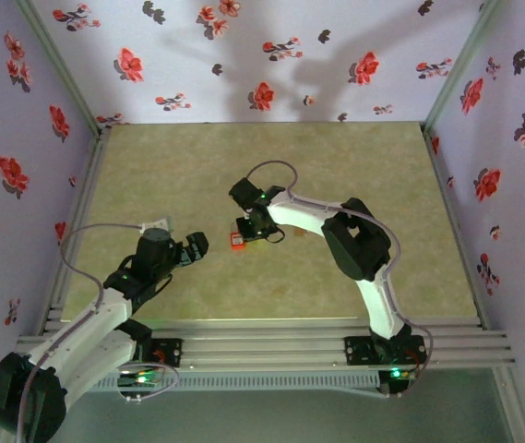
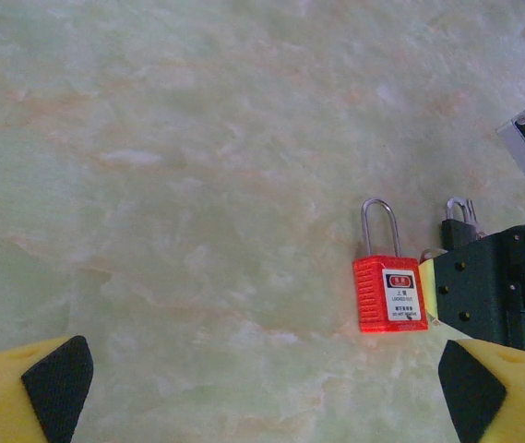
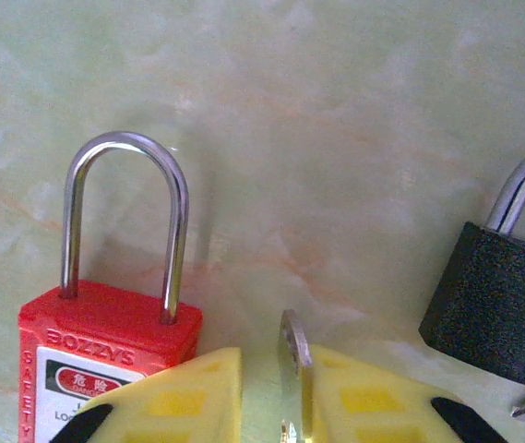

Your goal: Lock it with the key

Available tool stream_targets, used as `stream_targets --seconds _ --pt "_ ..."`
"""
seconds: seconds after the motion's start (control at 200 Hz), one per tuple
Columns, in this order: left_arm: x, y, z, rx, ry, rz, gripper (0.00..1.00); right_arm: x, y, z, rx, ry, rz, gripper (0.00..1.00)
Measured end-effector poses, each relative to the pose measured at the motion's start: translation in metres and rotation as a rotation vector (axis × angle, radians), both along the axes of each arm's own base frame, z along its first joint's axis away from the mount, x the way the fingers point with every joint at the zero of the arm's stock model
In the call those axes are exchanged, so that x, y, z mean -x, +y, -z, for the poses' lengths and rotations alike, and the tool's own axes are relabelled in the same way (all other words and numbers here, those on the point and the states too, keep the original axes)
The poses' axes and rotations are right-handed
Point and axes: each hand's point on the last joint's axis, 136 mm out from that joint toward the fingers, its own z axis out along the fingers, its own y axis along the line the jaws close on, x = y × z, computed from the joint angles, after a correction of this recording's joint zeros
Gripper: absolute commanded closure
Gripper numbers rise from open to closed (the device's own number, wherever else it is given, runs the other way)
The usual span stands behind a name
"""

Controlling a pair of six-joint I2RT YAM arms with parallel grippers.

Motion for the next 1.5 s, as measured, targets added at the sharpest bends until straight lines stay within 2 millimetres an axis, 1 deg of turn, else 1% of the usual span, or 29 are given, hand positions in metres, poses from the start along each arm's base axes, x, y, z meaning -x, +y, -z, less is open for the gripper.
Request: stream_targets --seconds 0.165,0.34,0.53,0.61,0.69,0.765,0.825,0.91,1.025,1.2,1.22,1.26,1.325,1.365,1.425,1.5 --pt "0.000 0.000 0.000 0.000 0.000 0.000 0.00 0.002 -0.002 -0.002 0.005 0.004 0.001 0.72" --pt "0.000 0.000 0.000 0.000 0.000 0.000 0.00 0.002 -0.002 -0.006 0.001 0.002 0.001 0.71" --pt "0.000 0.000 0.000 0.000 0.000 0.000 0.00 0.002 0.000 -0.012 -0.002 -0.002 0.000 0.66" --pt "0.000 0.000 0.000 0.000 0.000 0.000 0.00 0.002 -0.001 -0.017 -0.001 -0.005 0.000 0.63" --pt "0.000 0.000 0.000 0.000 0.000 0.000 0.00 0.003 -0.002 -0.024 0.002 -0.020 -0.002 0.56" --pt "0.000 0.000 0.000 0.000 0.000 0.000 0.00 0.004 -0.002 -0.038 -0.006 -0.042 -0.003 0.50" --pt "0.000 0.000 0.000 0.000 0.000 0.000 0.00 0.003 -0.001 -0.053 -0.019 -0.073 -0.007 0.44" --pt "0.000 0.000 0.000 0.000 0.000 0.000 0.00 0.006 0.002 -0.079 -0.042 -0.131 -0.017 0.36" --pt "0.000 0.000 -0.001 0.002 -0.002 0.000 0.00 0.014 0.007 -0.112 -0.058 -0.212 -0.053 0.27" --pt "-0.001 0.000 -0.001 0.002 -0.004 -0.001 0.00 0.027 0.007 -0.162 -0.088 -0.339 -0.080 0.17" --pt "-0.001 0.000 -0.001 0.003 -0.006 -0.001 0.00 0.028 0.005 -0.169 -0.093 -0.354 -0.077 0.16" --pt "-0.001 0.000 0.000 0.003 -0.006 0.000 0.00 0.030 0.000 -0.180 -0.102 -0.382 -0.075 0.12" --pt "0.000 0.000 0.001 0.002 -0.004 -0.001 0.00 0.032 -0.012 -0.198 -0.115 -0.434 -0.060 0.07" --pt "0.000 0.000 0.001 0.001 -0.003 -0.001 0.00 0.033 -0.020 -0.207 -0.126 -0.462 -0.050 0.01" --pt "0.000 0.001 0.003 0.000 -0.004 -0.003 0.00 0.037 -0.032 -0.216 -0.144 -0.503 -0.036 0.01" --pt "0.002 0.003 0.002 0.002 -0.018 -0.010 0.00 0.041 -0.046 -0.221 -0.156 -0.546 -0.015 0.01"
